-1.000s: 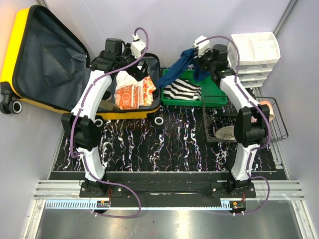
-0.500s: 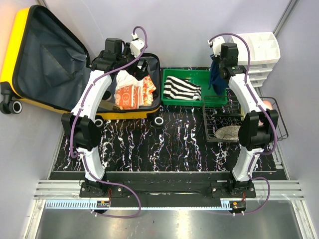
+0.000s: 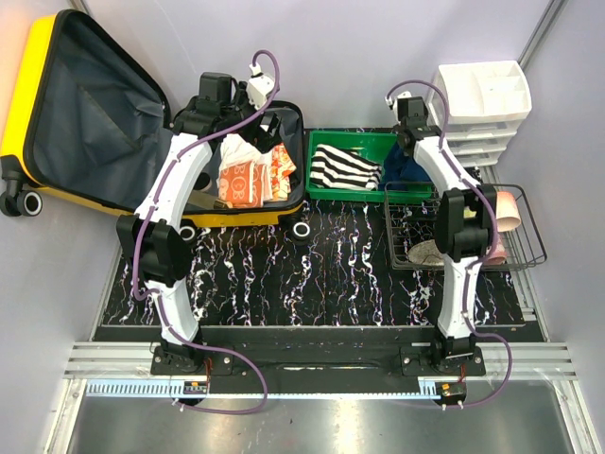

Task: Open, take out, and arrange the luggage

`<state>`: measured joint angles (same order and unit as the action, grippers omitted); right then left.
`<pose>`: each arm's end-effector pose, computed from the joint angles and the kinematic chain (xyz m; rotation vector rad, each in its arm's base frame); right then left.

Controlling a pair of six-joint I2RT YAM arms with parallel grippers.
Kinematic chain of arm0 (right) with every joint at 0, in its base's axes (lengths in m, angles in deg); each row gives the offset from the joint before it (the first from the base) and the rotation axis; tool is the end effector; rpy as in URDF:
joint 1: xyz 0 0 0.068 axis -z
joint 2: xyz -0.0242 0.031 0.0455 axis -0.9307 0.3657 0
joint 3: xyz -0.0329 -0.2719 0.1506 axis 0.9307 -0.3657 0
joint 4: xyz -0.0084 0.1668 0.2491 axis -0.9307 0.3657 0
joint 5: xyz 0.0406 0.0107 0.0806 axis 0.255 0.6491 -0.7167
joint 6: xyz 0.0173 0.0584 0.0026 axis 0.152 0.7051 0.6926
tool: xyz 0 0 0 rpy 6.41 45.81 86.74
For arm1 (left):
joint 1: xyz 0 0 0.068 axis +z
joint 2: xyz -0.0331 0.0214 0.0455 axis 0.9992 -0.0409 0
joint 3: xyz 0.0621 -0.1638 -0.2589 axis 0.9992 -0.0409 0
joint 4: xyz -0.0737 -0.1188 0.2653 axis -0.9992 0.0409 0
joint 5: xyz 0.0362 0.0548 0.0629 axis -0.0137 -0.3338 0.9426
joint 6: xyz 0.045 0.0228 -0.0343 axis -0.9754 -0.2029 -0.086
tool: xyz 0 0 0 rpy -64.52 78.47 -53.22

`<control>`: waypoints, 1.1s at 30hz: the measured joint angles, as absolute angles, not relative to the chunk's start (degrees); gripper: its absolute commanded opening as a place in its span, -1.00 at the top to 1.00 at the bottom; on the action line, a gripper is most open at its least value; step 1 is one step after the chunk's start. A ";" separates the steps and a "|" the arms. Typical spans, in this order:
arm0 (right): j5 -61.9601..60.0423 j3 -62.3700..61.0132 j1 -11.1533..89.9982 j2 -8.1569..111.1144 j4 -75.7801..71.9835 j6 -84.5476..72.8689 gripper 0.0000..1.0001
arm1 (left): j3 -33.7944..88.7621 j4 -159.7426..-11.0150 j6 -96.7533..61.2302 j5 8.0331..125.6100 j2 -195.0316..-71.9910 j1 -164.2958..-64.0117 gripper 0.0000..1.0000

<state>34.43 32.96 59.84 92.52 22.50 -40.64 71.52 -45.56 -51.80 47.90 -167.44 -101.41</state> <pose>0.5610 0.0644 0.2966 -0.4444 2.1933 -0.7230 0.4766 -0.1380 0.4362 0.9044 1.8609 -0.4059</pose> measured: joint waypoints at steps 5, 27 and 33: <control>36.35 42.29 58.07 100.72 25.32 -38.83 0.82 | 70.25 -45.58 -52.02 48.14 -167.44 -101.41 -0.98; 1.97 64.13 64.28 106.32 54.39 -26.15 -0.16 | 68.24 -42.22 -51.89 46.40 -167.44 -99.05 -0.98; 0.90 64.11 68.43 106.62 54.61 -27.20 0.03 | 68.89 -42.19 -48.41 45.91 -168.54 -96.60 -0.98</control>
<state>0.90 64.11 68.43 106.62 54.61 -27.20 68.89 -42.19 -48.41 45.91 -168.54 -96.60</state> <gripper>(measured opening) 0.498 0.988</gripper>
